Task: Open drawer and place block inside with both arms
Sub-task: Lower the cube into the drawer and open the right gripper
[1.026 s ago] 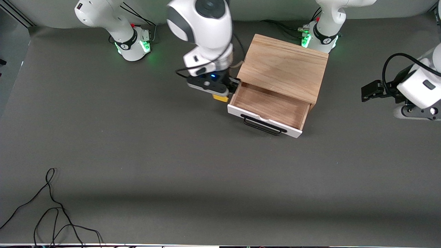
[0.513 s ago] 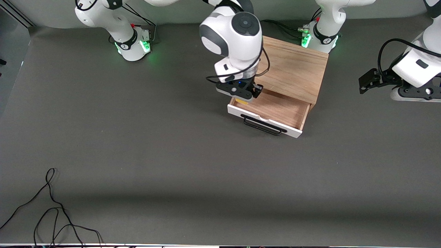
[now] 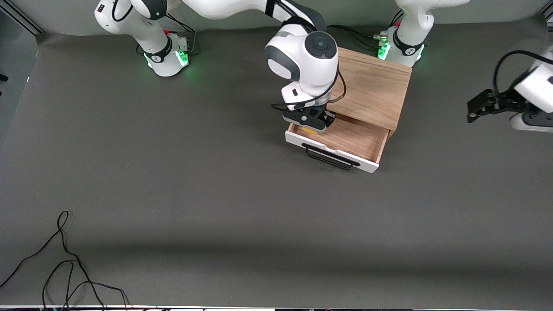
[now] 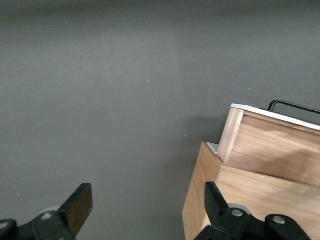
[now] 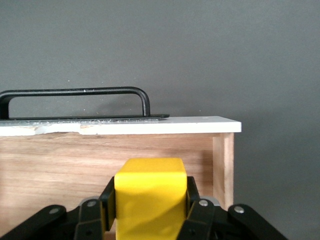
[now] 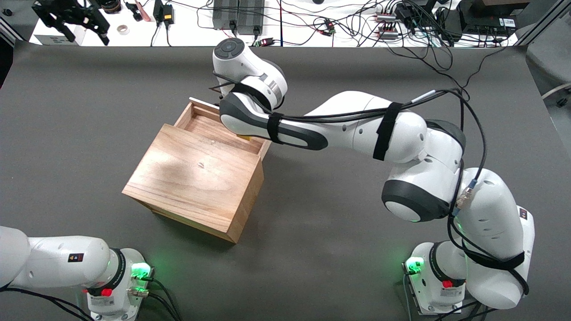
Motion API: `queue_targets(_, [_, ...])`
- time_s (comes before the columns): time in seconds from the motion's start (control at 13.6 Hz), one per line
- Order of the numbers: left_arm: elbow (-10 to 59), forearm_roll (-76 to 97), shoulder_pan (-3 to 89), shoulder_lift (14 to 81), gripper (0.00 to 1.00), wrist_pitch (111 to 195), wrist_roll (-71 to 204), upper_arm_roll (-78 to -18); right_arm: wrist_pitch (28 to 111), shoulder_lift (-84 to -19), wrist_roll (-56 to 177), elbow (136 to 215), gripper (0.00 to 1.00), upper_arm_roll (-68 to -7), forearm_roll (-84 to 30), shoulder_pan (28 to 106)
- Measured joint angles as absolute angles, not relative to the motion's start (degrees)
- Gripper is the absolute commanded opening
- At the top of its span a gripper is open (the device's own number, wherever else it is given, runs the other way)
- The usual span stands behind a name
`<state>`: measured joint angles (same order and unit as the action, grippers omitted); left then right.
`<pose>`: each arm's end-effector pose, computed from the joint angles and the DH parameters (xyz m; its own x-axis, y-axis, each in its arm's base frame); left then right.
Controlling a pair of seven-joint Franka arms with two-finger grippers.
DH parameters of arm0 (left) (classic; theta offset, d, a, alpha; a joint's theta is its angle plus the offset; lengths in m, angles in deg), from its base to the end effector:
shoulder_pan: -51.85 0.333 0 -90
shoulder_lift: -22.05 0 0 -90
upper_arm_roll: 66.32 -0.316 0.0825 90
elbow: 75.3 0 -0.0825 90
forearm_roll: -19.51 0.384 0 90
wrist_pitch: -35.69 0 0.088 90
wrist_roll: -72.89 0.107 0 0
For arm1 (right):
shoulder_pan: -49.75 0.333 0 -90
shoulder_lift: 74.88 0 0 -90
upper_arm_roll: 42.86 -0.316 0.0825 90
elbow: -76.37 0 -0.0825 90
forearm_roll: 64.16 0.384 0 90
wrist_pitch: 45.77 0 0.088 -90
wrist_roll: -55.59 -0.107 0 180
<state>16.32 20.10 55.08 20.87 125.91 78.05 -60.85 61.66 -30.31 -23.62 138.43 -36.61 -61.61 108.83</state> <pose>0.5478 -0.0209 0.6228 0.9917 -0.1288 -0.0050 -0.1289 -0.9916 -0.0119 0.4361 0.6243 0.3656 0.9034 -0.4272 0.0365 -0.4271 -0.9041 -0.0110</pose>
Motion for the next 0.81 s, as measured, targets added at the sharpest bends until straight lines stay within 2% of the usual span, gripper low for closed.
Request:
queue_targets(0.51, [16.1, 20.8, 55.8, 21.3, 1.0, 125.8, 80.1, -59.7, 63.2, -27.4, -23.6, 138.4, 0.33, -36.6, -61.6, 108.8])
queue_targets(0.59, [16.0, 20.8, 55.8, 21.3, 1.0, 125.5, 80.1, -59.7, 63.3, -27.1, -23.6, 138.4, 0.46, -36.6, -61.6, 108.9])
queue_targets(0.66, [16.0, 20.9, 55.8, 21.3, 1.0, 125.1, 80.1, -59.7, 63.5, -26.8, -23.7, 138.4, 0.86, -36.6, -61.6, 108.9])
queue_targets(0.73, [16.0, 20.9, 55.8, 21.3, 1.0, 124.9, 80.1, -59.7, 63.6, -26.7, -23.7, 138.4, 1.0, -36.6, -61.6, 108.9])
queue_targets(0.81, [16.0, 20.9, 55.8, 21.4, 1.0, 124.8, 80.1, -59.7, 63.6, -26.7, -23.7, 138.4, 1.0, -36.6, -61.6, 108.9])
